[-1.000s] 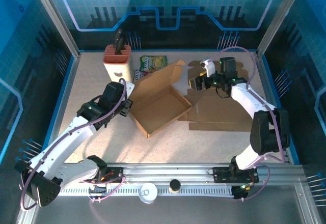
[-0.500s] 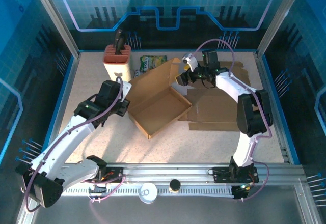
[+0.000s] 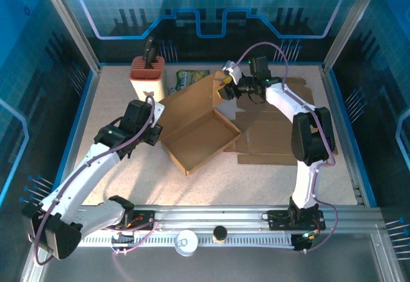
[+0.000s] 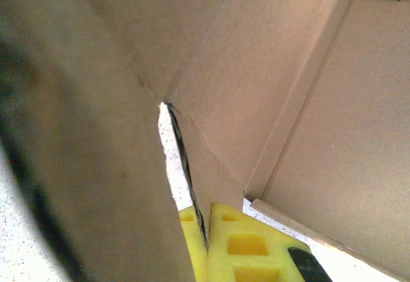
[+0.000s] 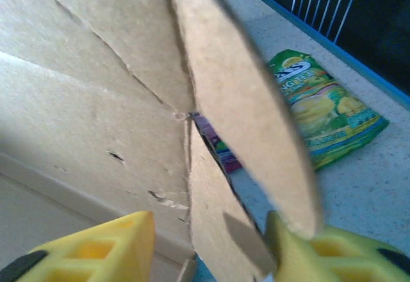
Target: Fold the paper box
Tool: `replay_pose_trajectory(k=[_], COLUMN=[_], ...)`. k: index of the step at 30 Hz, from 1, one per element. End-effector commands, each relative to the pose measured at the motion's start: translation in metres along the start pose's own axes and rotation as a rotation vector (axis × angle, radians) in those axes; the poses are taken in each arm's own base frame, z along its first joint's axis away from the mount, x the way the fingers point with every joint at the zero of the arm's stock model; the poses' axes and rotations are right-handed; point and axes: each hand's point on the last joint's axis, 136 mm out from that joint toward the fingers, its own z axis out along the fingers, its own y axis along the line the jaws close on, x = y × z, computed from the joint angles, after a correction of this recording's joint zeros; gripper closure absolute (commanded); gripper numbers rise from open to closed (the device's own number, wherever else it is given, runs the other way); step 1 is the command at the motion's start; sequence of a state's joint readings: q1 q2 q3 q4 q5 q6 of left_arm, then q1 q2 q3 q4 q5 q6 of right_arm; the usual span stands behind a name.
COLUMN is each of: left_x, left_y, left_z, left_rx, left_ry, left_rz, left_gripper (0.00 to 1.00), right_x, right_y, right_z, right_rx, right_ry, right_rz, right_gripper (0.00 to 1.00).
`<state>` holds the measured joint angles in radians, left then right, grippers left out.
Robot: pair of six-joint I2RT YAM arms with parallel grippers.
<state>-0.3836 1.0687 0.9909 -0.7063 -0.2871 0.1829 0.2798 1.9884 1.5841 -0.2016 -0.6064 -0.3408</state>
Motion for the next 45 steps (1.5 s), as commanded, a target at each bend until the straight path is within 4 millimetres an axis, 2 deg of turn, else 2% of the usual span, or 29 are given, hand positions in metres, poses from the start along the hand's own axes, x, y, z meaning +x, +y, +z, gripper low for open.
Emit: replay_pose_trajectory(k=[1,9,13,18,22,25,30,31,36,45], left_x=[0.007,-0.003,-0.016,-0.039,-0.058,-0.065,-0.055,-0.052,-0.037,-0.004], left_y=[0.004,0.015,0.029,0.051,0.052,0.041,0.029,0.026,0.019,0.012], left_z=[0.003,0.006,0.009,0.008,0.007,0.01,0.015,0.015,0.015,0.026], left_rx=[-0.018,-0.08,-0.164,-0.283,-0.261,-0.178,-0.103,-0.091,-0.049,-0.018], left_ry=[0.039,0.043,0.036,-0.045,-0.18,-0.298,-0.424,-0.448,-0.516,-0.572], left_rz=[0.003,-0.09,-0.19,-0.292,-0.377,-0.407,-0.432,-0.436,-0.463,-0.542], left_gripper=[0.96,0.89,0.9,0.99,1.0,1.0,1.0,1.0,1.0,1.0], right_x=[-0.003,-0.013,-0.019,-0.03,-0.031,-0.034,-0.04,-0.03,-0.019,0.006], right_y=[0.012,0.03,0.052,0.076,0.085,0.097,0.123,0.125,0.136,0.136], right_z=[0.005,-0.004,-0.006,-0.006,-0.009,-0.006,-0.005,-0.004,-0.006,-0.002], right_rx=[-0.042,-0.014,0.033,0.16,0.277,0.31,0.366,0.379,0.428,0.466], right_ry=[-0.004,-0.015,-0.025,-0.08,-0.189,-0.273,-0.407,-0.406,-0.453,-0.406], right_rz=[0.003,0.009,0.009,0.031,0.055,0.042,-0.037,-0.04,-0.087,-0.102], right_gripper=[0.62,0.99,1.0,1.0,1.0,1.0,1.0,1.0,1.0,1.0])
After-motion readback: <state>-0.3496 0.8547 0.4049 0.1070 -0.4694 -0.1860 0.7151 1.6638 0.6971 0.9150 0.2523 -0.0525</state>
